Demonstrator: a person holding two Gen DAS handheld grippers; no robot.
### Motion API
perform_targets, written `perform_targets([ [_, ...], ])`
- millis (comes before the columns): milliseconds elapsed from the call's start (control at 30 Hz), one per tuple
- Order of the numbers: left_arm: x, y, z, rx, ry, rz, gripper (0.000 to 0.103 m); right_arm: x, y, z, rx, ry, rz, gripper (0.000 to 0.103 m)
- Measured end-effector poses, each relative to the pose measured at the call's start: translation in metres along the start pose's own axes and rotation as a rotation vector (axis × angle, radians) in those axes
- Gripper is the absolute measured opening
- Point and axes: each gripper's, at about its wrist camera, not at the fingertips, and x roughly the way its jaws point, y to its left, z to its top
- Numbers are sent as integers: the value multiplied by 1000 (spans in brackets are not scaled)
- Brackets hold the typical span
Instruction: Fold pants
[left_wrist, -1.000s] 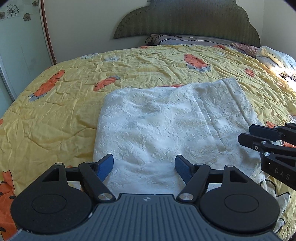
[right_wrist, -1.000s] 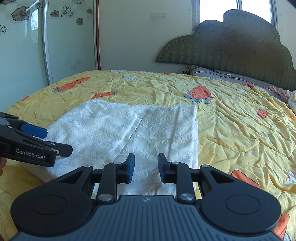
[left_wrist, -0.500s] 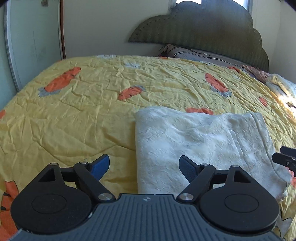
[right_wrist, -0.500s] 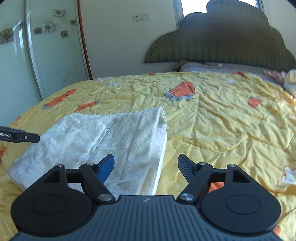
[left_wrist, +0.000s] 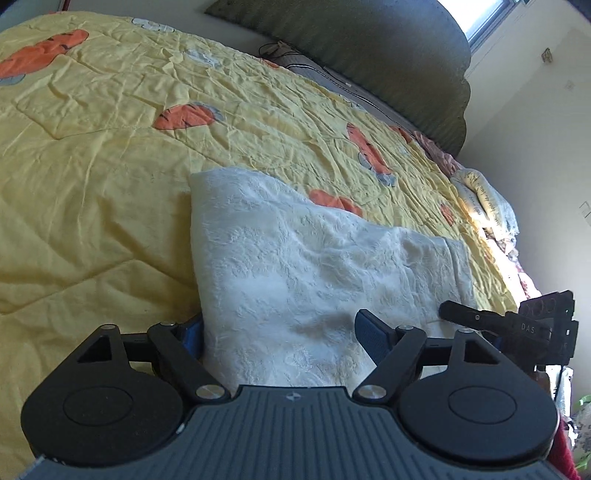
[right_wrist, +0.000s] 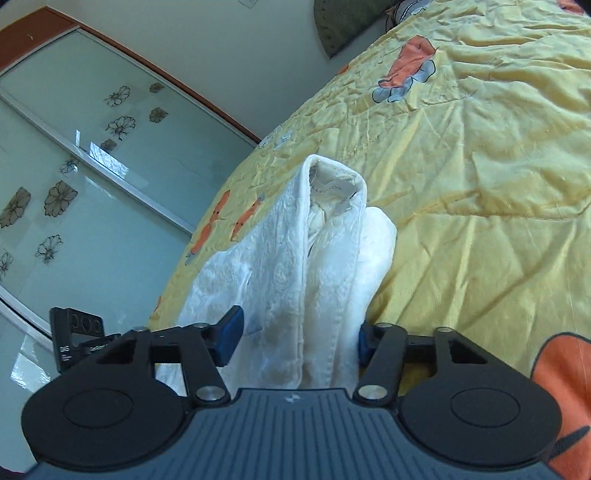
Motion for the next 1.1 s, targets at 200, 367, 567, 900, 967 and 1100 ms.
perform_targets([
  [200,-17,-2,-2,27,-59,49,14,-16,24,-12,-78,-40,-30,24],
  [367,-41,-19,4,113,-149,90,10,-29,65,-2,-221,-85,27,21],
  [567,-64,-20,43,203,-302,212,10,-3,101,28,-342,-134,41,21],
  [900,14,32,109,229,-193,458,11,116,85,48,-344,-66,-171,31],
  [967,20,38,102,236,-189,497,36,125,75,45,-333,-33,-247,47],
  [1100,-5,33,81,248,-245,561,59,90,72,29,-320,-100,-352,62],
])
